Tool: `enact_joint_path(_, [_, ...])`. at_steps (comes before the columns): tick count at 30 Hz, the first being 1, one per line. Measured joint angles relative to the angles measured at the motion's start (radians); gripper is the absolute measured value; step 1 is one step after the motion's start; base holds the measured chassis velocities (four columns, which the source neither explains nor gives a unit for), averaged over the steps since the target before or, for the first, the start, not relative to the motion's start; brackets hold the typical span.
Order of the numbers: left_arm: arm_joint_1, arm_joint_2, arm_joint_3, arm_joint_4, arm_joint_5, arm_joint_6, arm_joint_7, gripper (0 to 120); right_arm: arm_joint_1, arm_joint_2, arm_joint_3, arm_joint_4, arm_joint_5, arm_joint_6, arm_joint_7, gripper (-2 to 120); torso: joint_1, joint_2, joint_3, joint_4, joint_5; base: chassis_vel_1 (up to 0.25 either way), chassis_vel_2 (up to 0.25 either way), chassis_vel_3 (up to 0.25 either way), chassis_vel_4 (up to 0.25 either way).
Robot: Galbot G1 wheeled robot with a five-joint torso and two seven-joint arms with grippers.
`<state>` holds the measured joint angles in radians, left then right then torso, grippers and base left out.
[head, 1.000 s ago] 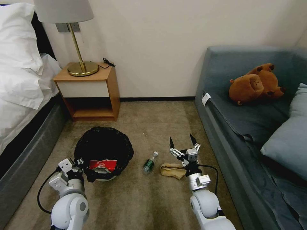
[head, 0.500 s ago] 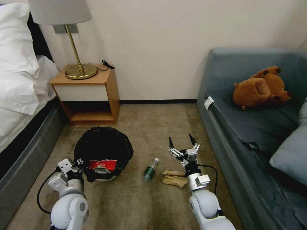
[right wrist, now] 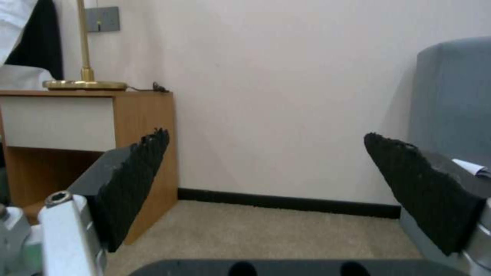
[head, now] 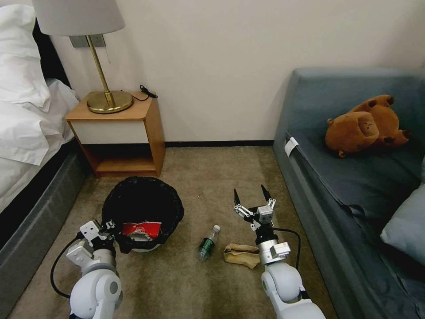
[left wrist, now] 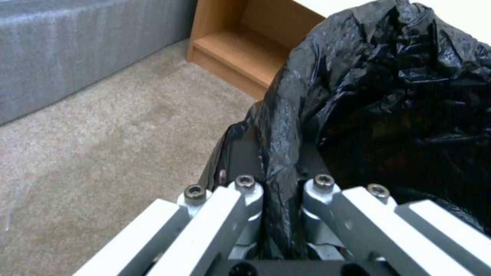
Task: Pick up the trash bin, then pick up the garbage on the floor and place it into the trash bin.
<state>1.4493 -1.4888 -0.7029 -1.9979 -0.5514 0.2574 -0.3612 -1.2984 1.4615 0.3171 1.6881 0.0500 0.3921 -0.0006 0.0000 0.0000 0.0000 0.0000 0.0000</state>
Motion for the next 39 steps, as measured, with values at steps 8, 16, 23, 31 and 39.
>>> enact_joint_path(8, [0.0,-0.001,0.0,-0.001,0.001,0.0,0.0,4,0.01,-0.011,0.005,-0.012,-0.004,0.024,-0.001,96,0.0,0.0,0.0,0.0,0.0,0.0,0.0,0.0,0.0])
enact_joint_path(16, [-0.001,-0.001,-0.002,-0.004,0.002,0.0,0.0,4,0.059,-0.113,0.032,-0.03,-0.04,-0.013,-0.124,99,0.0,0.0,0.0,-0.0001,0.0001,0.0,0.0,0.0,0.0])
enact_joint_path(23, [-0.004,-0.002,0.0,-0.01,0.004,0.001,-0.001,4,0.123,-0.174,0.079,-0.066,-0.088,-0.046,-0.302,100,0.0,0.0,0.0,0.0,0.0001,0.0,0.0,0.0,0.0])
enact_joint_path(31, [0.0,0.0,-0.004,-0.012,0.003,0.001,-0.001,4,0.179,-0.201,0.111,-0.142,-0.185,-0.056,-0.494,100,0.0,0.0,0.0,0.0,0.0001,0.0,0.0,0.0,0.0])
enact_joint_path(39, [-0.001,-0.003,-0.001,-0.013,0.007,0.001,-0.001,4,0.235,-0.202,0.166,-0.259,-0.255,-0.011,-0.715,100,0.0,0.0,0.0,0.0,0.0001,0.0,0.0,0.0,0.0])
